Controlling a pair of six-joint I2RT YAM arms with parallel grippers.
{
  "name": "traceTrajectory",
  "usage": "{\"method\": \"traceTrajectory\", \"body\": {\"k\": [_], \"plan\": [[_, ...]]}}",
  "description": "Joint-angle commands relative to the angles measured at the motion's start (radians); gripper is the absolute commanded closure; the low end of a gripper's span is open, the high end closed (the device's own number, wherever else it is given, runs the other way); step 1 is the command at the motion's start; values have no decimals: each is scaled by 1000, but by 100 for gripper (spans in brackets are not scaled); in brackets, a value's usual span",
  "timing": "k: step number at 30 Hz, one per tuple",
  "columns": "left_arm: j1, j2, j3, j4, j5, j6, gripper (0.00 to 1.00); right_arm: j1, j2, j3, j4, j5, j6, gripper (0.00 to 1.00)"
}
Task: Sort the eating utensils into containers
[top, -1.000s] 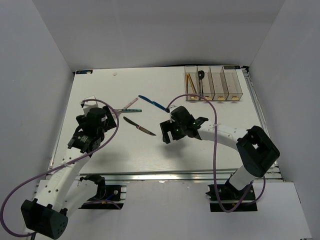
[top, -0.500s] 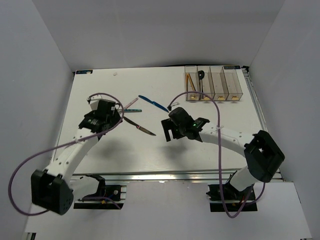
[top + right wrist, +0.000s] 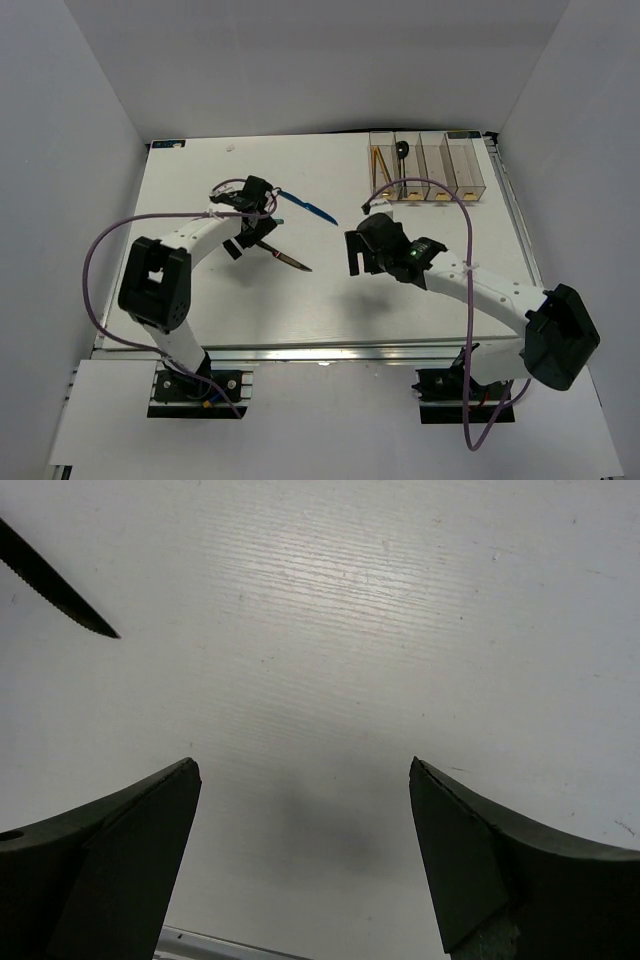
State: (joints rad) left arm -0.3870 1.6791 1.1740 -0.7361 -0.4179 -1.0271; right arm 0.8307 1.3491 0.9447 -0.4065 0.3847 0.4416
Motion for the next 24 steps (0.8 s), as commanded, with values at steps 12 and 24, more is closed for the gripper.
{"method": "traceTrajectory", "body": {"k": [12, 24], "plan": [[-3, 304, 225, -126, 87, -143, 11, -13, -119, -129, 51, 5, -17, 11], [17, 330, 171, -106, 102, -169, 36, -13, -197, -172, 66, -33, -4, 11]]}}
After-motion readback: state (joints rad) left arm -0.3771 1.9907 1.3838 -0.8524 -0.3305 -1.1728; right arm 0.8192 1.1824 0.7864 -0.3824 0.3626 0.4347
